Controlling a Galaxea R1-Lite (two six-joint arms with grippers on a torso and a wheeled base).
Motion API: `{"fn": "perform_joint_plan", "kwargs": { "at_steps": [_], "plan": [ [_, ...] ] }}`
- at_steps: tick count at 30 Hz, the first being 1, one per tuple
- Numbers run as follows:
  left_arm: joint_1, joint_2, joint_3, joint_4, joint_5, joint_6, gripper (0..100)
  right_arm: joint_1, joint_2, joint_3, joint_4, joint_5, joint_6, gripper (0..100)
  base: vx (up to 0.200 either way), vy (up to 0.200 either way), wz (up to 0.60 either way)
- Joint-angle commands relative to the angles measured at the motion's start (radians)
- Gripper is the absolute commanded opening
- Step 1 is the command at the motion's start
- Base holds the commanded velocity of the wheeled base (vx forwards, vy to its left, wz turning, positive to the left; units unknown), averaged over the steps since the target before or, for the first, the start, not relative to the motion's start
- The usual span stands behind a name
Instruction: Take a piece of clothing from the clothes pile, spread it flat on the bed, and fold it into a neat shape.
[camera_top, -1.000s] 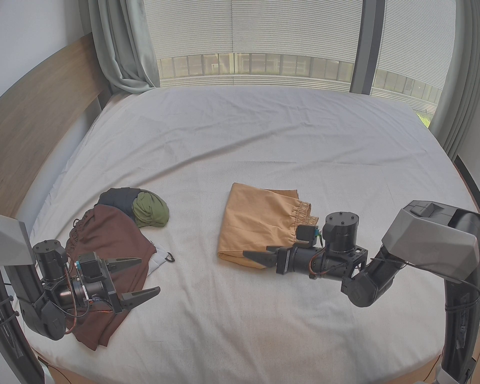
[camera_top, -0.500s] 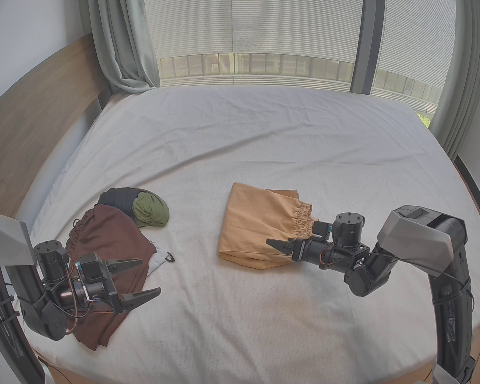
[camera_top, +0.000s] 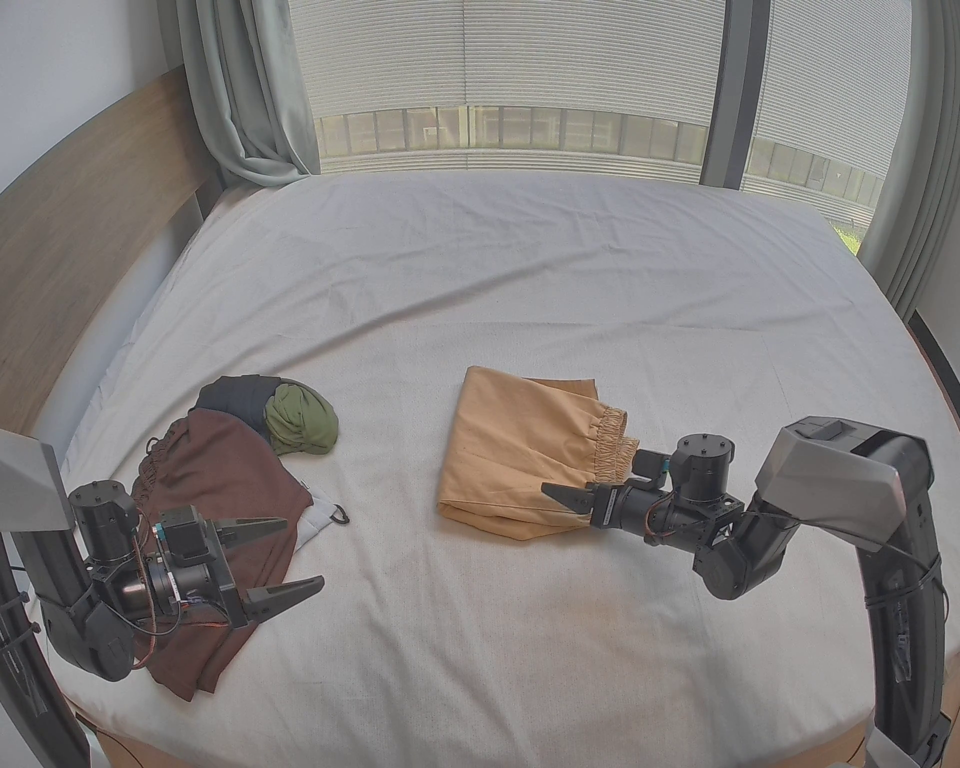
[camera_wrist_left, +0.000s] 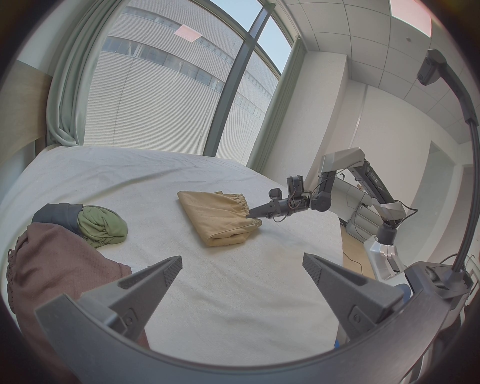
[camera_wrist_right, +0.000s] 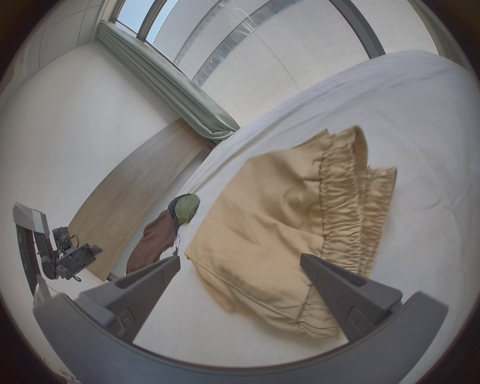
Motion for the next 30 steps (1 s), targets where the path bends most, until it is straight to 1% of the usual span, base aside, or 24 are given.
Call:
{"fn": "perform_joint_plan", "kwargs": {
  "at_steps": [1,6,10,11,13,14,15,17,18,19,20,21,22,23,25,27,28,29,30],
  "plan": [
    [-0.083,-0.034,0.005,-0.001,0.004,-0.009,100,0.006,-0.28,0.133,0.01,-0.012,-0.008,100,0.0,0.0,0.0],
    [-0.159,-0.05,0.002,-0.001,0.008,-0.013,100,-0.017,-0.427,0.199,0.021,-0.012,-0.051,100,0.0,0.0,0.0],
    [-0.196,-0.078,0.009,-0.001,0.008,-0.013,100,-0.034,-0.49,0.234,0.043,-0.019,-0.089,100,0.0,0.0,0.0],
    [-0.237,-0.103,0.021,-0.001,0.008,-0.015,100,-0.045,-0.515,0.254,0.052,-0.04,-0.129,100,0.0,0.0,0.0],
    [-0.294,-0.139,0.052,-0.001,0.008,-0.02,100,-0.054,-0.531,0.283,0.047,-0.088,-0.198,100,0.0,0.0,0.0],
    [-0.294,-0.139,0.052,-0.001,0.008,-0.02,100,-0.054,-0.531,0.283,0.047,-0.088,-0.198,100,0.0,0.0,0.0],
    [-0.365,-0.187,0.082,-0.001,0.008,-0.043,100,-0.06,-0.547,0.328,0.03,-0.138,-0.275,100,0.0,0.0,0.0],
    [-0.415,-0.227,0.101,-0.001,0.008,-0.069,100,-0.076,-0.577,0.375,0.006,-0.175,-0.316,100,0.0,0.0,0.0],
    [-0.415,-0.227,0.101,-0.001,0.008,-0.069,100,-0.076,-0.577,0.375,0.006,-0.175,-0.316,100,0.0,0.0,0.0],
    [-0.475,-0.305,0.13,0.001,0.01,-0.112,100,-0.129,-0.647,0.437,-0.011,-0.195,-0.346,100,0.0,0.0,0.0],
    [-0.512,-0.359,0.16,0.001,0.011,-0.153,100,-0.169,-0.709,0.478,-0.011,-0.193,-0.353,100,0.0,0.0,0.0],
    [-0.521,-0.376,0.171,0.001,0.011,-0.164,100,-0.18,-0.729,0.492,-0.013,-0.193,-0.353,100,0.0,0.0,0.0],
    [-0.541,-0.429,0.197,0.001,0.013,-0.194,100,-0.209,-0.789,0.532,-0.013,-0.193,-0.355,100,0.0,0.0,0.0],
    [-0.553,-0.508,0.197,0.024,0.018,-0.233,100,-0.232,-0.872,0.61,-0.013,-0.19,-0.355,100,0.0,0.0,0.0],
    [-0.553,-0.544,0.197,0.036,0.027,-0.253,100,-0.232,-0.918,0.656,-0.014,-0.186,-0.355,100,0.0,0.0,0.0],
    [-0.553,-0.6,0.197,0.054,0.056,-0.288,100,-0.229,-0.998,0.74,-0.026,-0.175,-0.355,100,0.0,0.0,0.0],
    [-0.557,-0.659,0.197,0.074,0.122,-0.31,100,-0.227,-1.088,0.822,-0.045,-0.161,-0.355,100,0.0,0.0,0.0],
    [-0.557,-0.701,0.197,0.105,0.192,-0.314,100,-0.231,-1.151,0.865,-0.054,-0.152,-0.355,100,0.0,0.0,0.0],
    [-0.555,-0.722,0.197,0.125,0.228,-0.314,100,-0.235,-1.188,0.883,-0.054,-0.146,-0.355,100,0.0,0.0,0.0]
  ]
}}
